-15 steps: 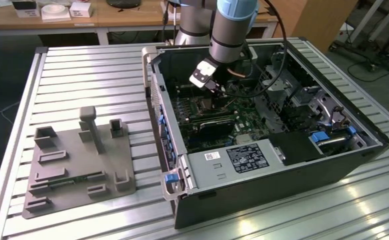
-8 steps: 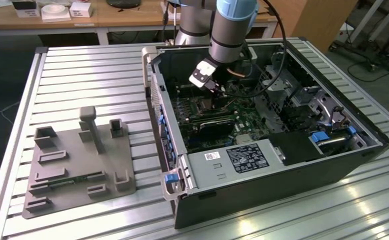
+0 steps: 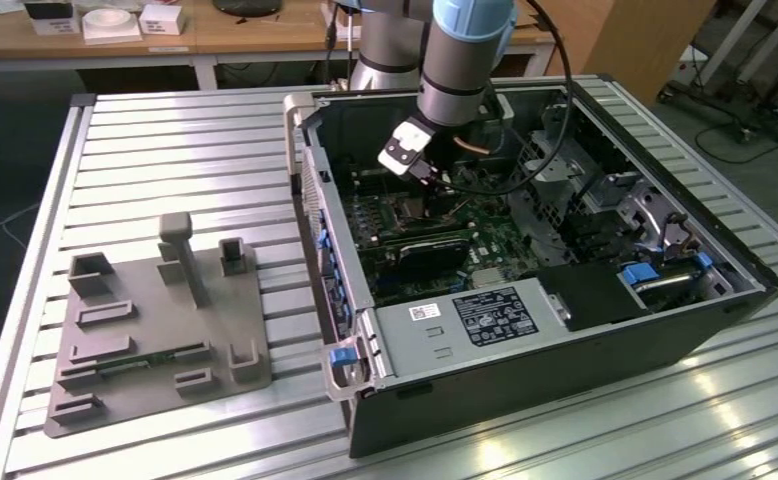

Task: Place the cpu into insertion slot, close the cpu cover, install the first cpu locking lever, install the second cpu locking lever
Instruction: 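Place the cpu into insertion slot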

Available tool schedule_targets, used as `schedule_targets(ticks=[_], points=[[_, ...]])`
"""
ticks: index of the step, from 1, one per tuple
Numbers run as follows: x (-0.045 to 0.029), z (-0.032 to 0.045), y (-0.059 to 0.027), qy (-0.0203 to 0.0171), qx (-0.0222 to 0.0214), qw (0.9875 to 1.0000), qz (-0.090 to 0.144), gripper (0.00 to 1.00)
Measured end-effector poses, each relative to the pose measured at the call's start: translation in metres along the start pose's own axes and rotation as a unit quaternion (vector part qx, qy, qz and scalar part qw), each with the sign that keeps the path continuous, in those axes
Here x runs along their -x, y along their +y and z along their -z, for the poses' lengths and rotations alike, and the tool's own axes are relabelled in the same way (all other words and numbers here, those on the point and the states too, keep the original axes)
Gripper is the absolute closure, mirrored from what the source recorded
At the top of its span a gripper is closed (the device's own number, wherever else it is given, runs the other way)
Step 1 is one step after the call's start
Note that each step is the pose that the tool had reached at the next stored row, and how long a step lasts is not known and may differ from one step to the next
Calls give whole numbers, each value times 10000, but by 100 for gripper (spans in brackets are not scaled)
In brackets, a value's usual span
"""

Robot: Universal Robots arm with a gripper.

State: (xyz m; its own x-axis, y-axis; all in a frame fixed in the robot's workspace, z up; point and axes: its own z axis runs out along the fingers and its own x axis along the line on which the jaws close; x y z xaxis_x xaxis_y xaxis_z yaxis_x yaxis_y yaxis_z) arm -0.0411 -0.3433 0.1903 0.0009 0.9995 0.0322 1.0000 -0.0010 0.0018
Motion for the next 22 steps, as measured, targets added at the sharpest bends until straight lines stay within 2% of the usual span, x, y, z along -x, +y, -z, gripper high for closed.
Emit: schedule_targets(ticks=[22], points=[[0,-2,-25,0,0,10000,0,46]])
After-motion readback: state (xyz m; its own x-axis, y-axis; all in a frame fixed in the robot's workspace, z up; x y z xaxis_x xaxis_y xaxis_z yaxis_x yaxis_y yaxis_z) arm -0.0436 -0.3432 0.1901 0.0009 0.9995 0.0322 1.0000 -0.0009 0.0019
